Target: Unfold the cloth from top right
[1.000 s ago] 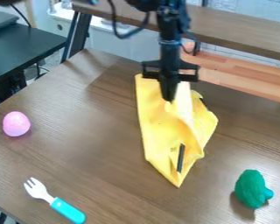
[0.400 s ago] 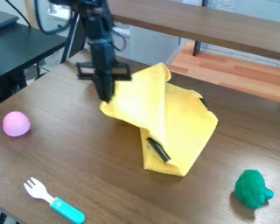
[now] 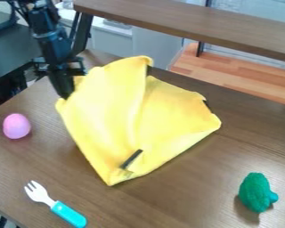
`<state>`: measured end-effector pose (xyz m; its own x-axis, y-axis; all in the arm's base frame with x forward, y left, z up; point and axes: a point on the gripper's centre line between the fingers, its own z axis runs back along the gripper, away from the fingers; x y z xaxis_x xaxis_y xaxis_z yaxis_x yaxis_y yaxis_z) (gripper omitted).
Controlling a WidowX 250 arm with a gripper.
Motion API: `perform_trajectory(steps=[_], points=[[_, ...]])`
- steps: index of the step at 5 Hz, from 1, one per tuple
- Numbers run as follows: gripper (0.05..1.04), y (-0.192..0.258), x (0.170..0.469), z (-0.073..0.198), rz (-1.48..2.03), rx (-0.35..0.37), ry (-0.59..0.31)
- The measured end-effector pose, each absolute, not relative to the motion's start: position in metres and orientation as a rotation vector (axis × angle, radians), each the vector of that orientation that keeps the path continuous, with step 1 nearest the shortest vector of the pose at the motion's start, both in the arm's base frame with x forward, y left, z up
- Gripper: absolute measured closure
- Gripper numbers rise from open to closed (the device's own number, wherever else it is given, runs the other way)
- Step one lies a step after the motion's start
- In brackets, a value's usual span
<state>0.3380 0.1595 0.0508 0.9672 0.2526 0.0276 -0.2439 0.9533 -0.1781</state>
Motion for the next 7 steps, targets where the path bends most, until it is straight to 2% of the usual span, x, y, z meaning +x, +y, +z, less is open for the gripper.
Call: perform_trajectory(steps=[2, 3, 4, 5, 7], points=[[1.031, 0.182, 0.313, 0.048, 0.182, -0.182, -0.021], [1.032, 0.187, 0.31, 0.047, 0.155, -0.167, -0.018], [1.013, 0.193, 0.304, 0.04, 0.158, -0.116, -0.007], [0.869, 0.199, 0.299, 0.051, 0.198, 0.025, -0.074], [0.334, 0.187, 0.306, 0.074, 0.205, 0.254, -0.244]])
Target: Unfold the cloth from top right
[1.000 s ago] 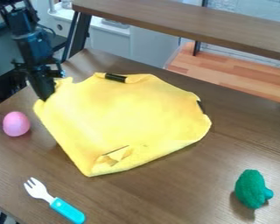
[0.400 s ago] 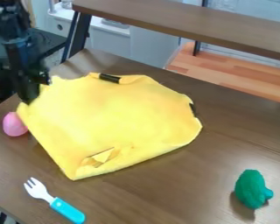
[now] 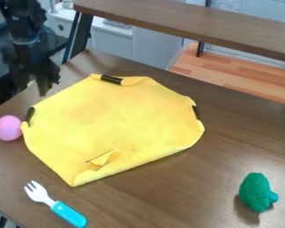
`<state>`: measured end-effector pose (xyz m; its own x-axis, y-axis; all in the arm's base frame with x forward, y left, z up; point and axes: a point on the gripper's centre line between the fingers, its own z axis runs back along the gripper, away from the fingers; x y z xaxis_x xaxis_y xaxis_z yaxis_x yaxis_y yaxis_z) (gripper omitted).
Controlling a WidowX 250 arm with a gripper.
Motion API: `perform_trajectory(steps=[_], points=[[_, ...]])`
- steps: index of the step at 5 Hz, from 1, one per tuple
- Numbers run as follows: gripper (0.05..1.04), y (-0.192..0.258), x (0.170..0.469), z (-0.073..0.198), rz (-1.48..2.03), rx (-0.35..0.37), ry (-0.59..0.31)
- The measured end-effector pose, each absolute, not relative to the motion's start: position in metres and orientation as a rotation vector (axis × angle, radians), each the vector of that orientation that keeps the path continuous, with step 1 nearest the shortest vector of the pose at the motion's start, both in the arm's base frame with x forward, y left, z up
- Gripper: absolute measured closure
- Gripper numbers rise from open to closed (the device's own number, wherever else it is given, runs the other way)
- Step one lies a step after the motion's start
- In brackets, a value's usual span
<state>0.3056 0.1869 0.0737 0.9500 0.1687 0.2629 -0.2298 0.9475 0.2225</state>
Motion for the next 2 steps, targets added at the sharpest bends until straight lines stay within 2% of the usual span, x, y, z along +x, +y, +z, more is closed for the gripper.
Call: perform_trajectory(steps=[1, 2], points=[[0.092, 0.178, 0.316, 0.085, 0.136, 0.322, -0.3], [0.083, 0.155, 0.331, 0.096, -0.082, 0.378, -0.332]])
